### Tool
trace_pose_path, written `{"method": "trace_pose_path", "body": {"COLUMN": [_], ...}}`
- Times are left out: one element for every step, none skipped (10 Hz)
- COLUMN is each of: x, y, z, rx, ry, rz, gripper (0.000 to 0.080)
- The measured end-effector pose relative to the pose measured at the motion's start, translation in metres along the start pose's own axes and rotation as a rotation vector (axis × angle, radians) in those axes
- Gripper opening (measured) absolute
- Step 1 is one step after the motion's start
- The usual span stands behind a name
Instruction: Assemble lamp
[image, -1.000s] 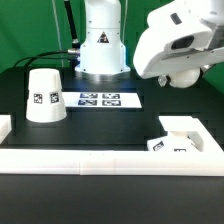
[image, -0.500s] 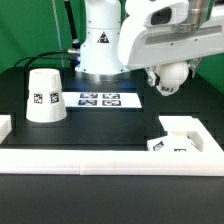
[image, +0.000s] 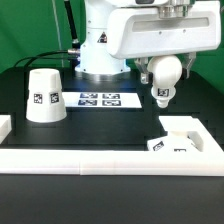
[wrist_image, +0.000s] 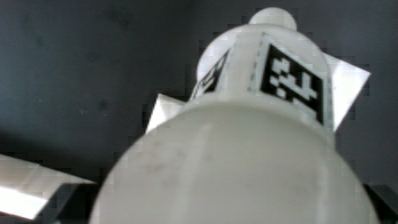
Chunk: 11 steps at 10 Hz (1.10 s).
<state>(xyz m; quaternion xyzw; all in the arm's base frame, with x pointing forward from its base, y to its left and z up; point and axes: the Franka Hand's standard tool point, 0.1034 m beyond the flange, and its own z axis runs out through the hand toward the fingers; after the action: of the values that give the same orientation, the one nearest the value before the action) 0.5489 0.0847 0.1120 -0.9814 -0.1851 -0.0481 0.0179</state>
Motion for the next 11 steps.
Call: {"method": "trace_pose_path", "body": {"x": [0.004,0.000,0.001,0.001,0.004,0.011,0.019,0.028,0.036,0.036,0.039], "y": [0.004,0.002,0.002,0.003,0.004,0.005,0.006,0.009,0.011,0.011,0.013], "z": [0.000,0.003,0.003,0.003,0.001,-0.004,-0.010,-0.018,-0.023,-0.021,-0.022], "rx": [-0.017,-0.013,-0.013,-0.013,-0.015,-0.016,-0.014,-0.015,-0.023,-0.023,-0.034], "ry": [0.068,0.054,0.054,0.054,0.058,0.064,0.063,0.069,0.097,0.097,0.138], "rz": [-0.005,-0.006,-0.006,-0.019,-0.034,-0.036,-0.037,-0.037,-0.036,-0.036,-0.042], "gripper": [0.0577,0.0577,0.0577,0.0577,0.0577,0.0577,0.0577,0.0577,0.0577,0.0577,0.0577]}}
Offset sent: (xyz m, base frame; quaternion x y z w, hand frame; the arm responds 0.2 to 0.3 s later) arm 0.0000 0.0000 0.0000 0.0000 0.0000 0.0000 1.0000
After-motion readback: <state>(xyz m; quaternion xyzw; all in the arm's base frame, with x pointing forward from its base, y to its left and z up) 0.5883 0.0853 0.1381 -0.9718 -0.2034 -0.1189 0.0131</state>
